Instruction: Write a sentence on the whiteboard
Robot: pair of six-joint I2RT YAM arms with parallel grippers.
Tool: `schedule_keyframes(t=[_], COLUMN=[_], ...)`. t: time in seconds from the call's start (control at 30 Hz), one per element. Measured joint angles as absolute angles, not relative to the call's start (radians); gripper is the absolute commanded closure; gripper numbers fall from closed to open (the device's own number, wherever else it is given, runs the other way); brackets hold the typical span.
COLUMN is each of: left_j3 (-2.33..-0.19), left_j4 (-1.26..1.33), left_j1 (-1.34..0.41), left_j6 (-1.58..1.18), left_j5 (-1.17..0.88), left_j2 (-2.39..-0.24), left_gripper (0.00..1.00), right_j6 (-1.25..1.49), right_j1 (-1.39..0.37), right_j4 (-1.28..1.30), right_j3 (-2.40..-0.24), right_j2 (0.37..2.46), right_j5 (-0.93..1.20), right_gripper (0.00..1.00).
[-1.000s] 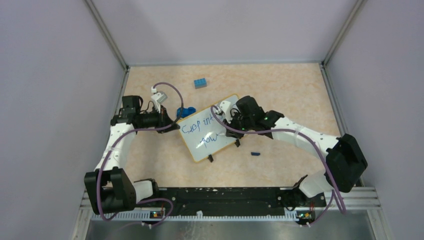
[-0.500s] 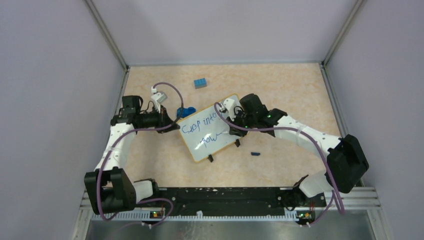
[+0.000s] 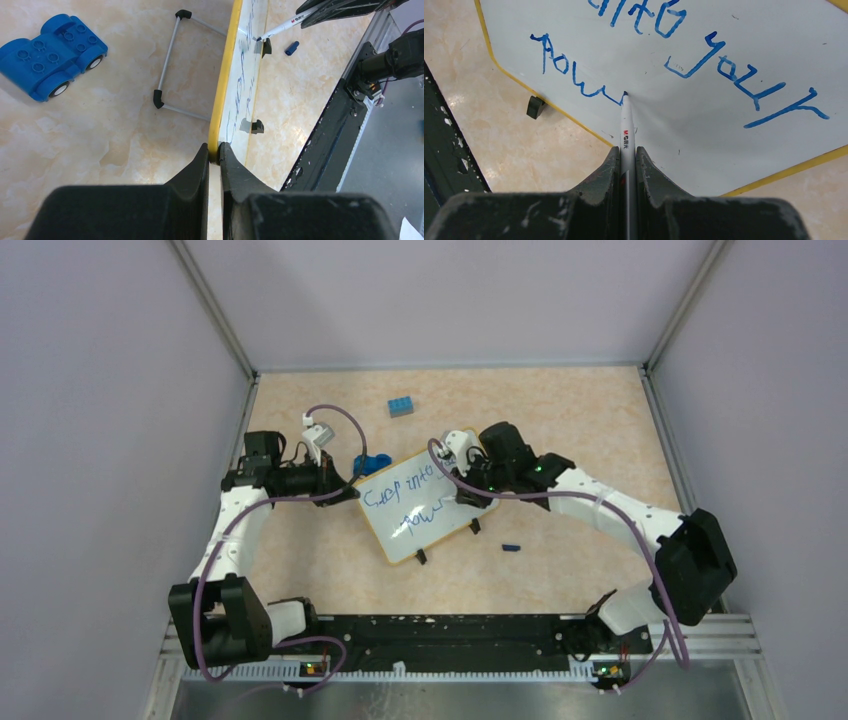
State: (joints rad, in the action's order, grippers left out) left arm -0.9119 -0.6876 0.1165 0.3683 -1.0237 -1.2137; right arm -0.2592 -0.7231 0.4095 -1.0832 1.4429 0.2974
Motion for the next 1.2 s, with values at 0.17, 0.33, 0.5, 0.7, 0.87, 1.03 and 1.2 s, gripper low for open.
schedule_keyframes(t=[0.17,0.33,0.5,0.7,0.87,1.03,1.2], left_j3=[-0.912,-0.912,-0.912,-0.912,-0.912,-0.912,-0.912], left_j4=[-0.688,-0.688,-0.688,-0.687,-0.688,-0.687,-0.688], left_j1=[0.117,0.117,0.117,0.117,0.117,0.117,0.117], left_j6=[0.368,0.368,0.368,0.368,0.368,0.368,0.368], left_j5=[-1.023,-1.023,-1.023,-1.023,-1.023,-1.023,-1.023], left_j2=[-1.214,-1.214,-1.214,-1.214,-1.214,-1.214,-1.214], left_gripper=[1.0,1.0,1.0,1.0,1.0,1.0,1.0], right_j6=[-0.258,-0.256,-0.251,-0.249,-0.242,-0.242,-0.243], right_j1=[-0.725,-0.746,-0.762,-0.764,-0.764,-0.764,-0.756], right_j4=[0.408,0.405,0.403,0.388,0.39,0.389,0.391], right_j3=[-1.089,-1.089,-1.087,-1.07,-1.045,-1.038,-1.034], right_j2=[1.449,1.455,1.462,1.462,1.461,1.459,1.451], right_j5=[0.298,0.299,0.299,0.304,0.312,0.311,0.307], right_gripper=[1.0,1.0,1.0,1.0,1.0,1.0,1.0])
